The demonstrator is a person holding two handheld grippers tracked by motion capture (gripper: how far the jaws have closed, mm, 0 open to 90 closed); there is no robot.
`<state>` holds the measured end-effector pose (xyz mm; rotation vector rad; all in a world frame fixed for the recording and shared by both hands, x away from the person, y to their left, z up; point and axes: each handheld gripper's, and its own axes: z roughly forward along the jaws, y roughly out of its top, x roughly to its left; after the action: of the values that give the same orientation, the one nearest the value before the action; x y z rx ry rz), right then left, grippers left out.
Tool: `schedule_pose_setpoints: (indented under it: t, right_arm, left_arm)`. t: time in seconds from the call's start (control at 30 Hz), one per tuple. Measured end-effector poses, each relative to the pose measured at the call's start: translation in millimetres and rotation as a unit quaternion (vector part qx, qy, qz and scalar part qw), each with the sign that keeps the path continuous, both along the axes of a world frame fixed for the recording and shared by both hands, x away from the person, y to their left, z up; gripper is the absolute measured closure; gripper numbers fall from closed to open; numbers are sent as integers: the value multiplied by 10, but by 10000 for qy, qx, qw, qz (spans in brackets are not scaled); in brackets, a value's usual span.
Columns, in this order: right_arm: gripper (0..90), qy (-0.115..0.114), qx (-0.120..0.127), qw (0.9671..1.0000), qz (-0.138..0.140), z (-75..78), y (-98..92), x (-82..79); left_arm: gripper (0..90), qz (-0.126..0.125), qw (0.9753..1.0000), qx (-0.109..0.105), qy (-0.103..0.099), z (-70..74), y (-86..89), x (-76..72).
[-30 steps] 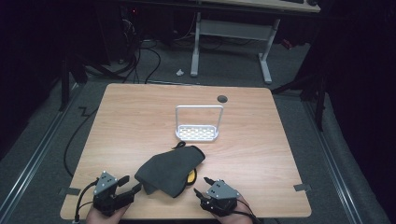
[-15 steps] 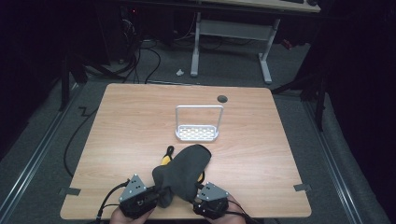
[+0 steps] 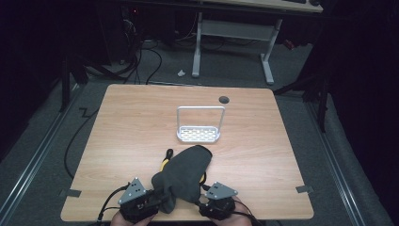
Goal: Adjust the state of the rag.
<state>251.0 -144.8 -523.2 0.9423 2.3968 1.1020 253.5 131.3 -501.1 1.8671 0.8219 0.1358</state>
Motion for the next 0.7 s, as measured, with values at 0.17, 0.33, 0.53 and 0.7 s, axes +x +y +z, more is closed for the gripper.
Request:
schedule_pose_setpoints:
  t: [0.17, 0.33, 0.53, 0.7]
  right_arm:
    - [863, -161, -264, 9995, -11, -21, 61, 20]
    - [871, -688, 109, 9965, -459, 218, -214, 5]
    - [867, -1240, 432, 9832, -1266, 479, -717, 25]
    - [861, -1209, 591, 9769, -1662, 482, -960, 77]
  left_arm:
    - [637, -67, 10000, 16, 19, -19, -25, -15]
    - [601, -120, 9999, 38, 44, -39, -39, -25]
    - [581, -161, 9997, 184, 52, -71, -65, -20]
    - [569, -214, 9991, 247, 252, -135, -129, 45]
